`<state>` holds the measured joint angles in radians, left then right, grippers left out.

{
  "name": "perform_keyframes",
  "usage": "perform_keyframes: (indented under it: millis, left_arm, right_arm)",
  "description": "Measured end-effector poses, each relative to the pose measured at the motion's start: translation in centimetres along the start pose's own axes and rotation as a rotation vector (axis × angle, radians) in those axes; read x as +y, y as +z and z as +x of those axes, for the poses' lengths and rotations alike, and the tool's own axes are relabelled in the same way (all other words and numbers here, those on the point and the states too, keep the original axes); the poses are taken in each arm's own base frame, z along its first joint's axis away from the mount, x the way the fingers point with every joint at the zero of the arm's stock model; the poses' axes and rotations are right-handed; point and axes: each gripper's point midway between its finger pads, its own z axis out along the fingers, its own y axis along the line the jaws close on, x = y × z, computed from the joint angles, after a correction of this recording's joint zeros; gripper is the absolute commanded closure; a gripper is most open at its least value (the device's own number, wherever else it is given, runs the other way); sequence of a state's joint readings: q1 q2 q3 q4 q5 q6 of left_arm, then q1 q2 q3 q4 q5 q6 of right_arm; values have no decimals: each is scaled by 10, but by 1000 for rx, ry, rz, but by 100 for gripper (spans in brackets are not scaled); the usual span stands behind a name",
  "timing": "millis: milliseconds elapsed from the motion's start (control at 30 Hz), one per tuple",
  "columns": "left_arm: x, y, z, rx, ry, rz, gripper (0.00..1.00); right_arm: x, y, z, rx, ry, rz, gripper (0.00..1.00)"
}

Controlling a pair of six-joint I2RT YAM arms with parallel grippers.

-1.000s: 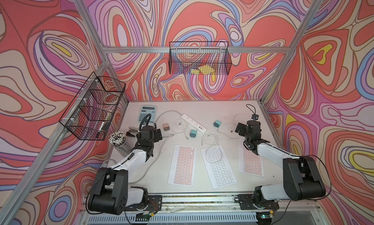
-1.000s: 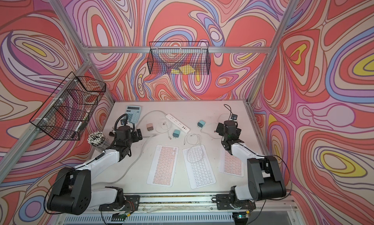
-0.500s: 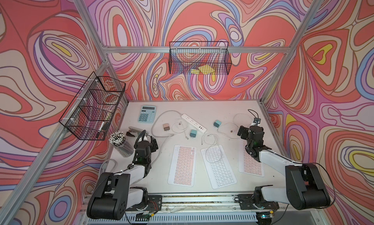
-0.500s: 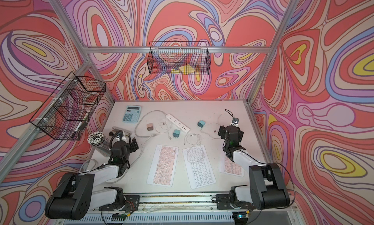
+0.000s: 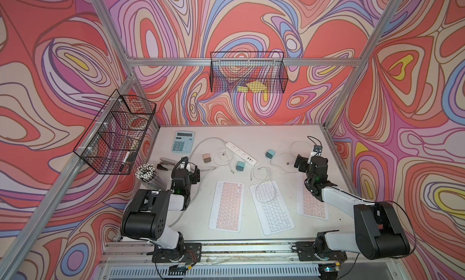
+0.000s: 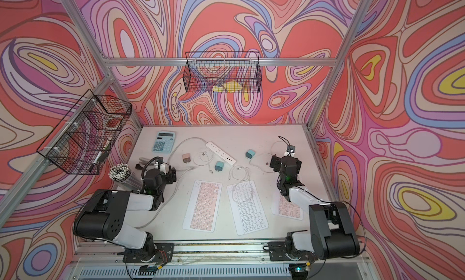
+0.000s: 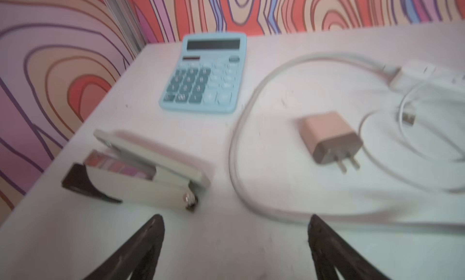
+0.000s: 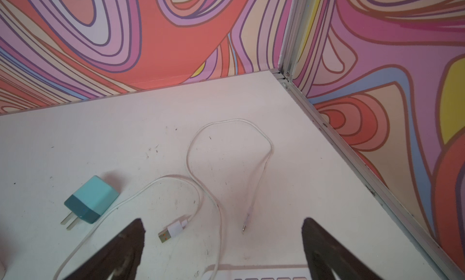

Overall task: Unplug the wireless keyboard
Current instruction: Reset both arms

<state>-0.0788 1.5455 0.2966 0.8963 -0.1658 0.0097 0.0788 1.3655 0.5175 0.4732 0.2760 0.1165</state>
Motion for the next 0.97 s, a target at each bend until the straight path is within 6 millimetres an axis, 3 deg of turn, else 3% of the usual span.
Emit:
perform_keyframes:
  millis: [67, 167, 267, 400, 600, 967]
  left_arm:
    - [3, 2, 3, 11, -3, -17, 2]
    - [11, 7, -15, -26, -36, -47, 1]
    - [16, 9, -28, -58, -58, -68, 1]
    - [17, 9, -27, -52, -64, -72, 1]
    - [11, 9, -27, -51, -58, -39, 1]
    - [9, 11, -26, -42, -59, 2, 1]
  right_arm:
    - [6, 3, 2, -17, -11, -34, 2]
    - [14, 9, 13, -46, -52, -77, 2]
    - [20, 16, 38, -51, -97, -121, 2]
    - [18, 31, 72, 24, -111, -131, 2]
    - [1, 45, 37, -56, -53, -108, 2]
    - [6, 44, 37, -58, -50, -132, 2]
